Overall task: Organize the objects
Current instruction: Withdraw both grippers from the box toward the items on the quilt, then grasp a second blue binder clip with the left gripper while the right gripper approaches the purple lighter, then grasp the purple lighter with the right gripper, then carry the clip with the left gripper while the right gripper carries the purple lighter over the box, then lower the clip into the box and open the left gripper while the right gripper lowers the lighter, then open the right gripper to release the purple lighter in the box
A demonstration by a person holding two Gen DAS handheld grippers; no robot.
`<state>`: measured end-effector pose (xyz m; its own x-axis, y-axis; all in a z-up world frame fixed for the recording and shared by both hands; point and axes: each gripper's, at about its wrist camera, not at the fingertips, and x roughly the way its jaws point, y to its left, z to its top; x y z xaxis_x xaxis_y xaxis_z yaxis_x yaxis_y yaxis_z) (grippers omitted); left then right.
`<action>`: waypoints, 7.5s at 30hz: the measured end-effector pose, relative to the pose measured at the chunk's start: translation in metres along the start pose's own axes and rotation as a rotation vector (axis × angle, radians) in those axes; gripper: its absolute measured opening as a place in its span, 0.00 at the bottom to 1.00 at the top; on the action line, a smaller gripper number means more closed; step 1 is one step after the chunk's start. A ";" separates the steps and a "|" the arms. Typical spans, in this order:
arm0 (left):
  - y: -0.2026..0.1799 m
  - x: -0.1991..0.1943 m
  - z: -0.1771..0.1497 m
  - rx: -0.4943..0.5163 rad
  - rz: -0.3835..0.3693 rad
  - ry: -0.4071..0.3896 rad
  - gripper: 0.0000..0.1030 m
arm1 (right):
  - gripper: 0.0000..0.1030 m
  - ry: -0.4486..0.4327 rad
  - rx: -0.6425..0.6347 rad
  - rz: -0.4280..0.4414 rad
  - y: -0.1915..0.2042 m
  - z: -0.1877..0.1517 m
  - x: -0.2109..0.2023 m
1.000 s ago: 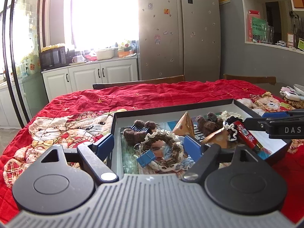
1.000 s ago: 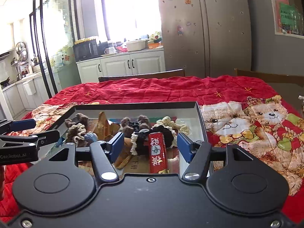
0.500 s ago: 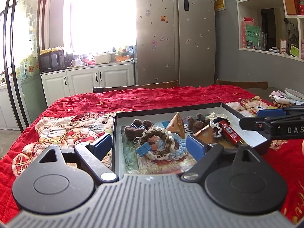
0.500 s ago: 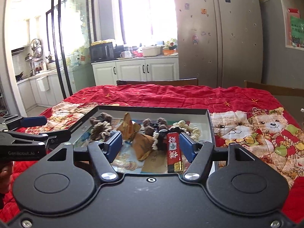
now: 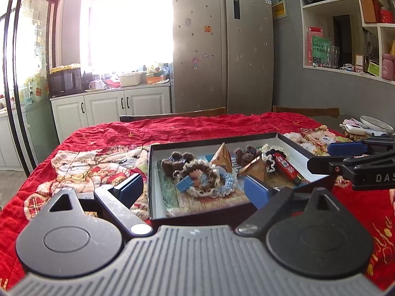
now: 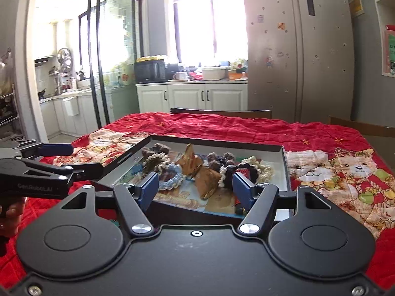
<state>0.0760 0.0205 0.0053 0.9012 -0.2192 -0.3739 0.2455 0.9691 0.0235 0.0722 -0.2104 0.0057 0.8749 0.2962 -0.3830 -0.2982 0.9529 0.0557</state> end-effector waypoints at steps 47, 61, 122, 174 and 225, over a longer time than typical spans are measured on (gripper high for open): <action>-0.015 0.044 -0.052 0.000 -0.057 0.266 0.38 | 0.49 0.265 -0.335 0.289 0.028 -0.037 0.072; -0.004 0.033 -0.054 0.012 -0.041 0.267 0.27 | 0.46 0.341 -0.314 0.379 0.026 -0.031 0.070; -0.007 0.025 -0.050 0.018 -0.086 0.268 0.26 | 0.12 0.451 -0.332 0.308 0.042 -0.027 0.086; -0.007 0.129 0.021 -0.006 0.003 0.160 0.27 | 0.12 0.245 0.045 0.076 -0.009 0.006 0.154; -0.017 0.078 0.039 0.030 0.002 0.102 0.77 | 0.44 0.183 -0.083 0.081 0.003 0.018 0.093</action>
<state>0.1556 -0.0177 0.0124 0.8612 -0.2029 -0.4660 0.2556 0.9654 0.0520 0.1596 -0.1791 -0.0136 0.7653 0.3481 -0.5415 -0.4021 0.9154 0.0201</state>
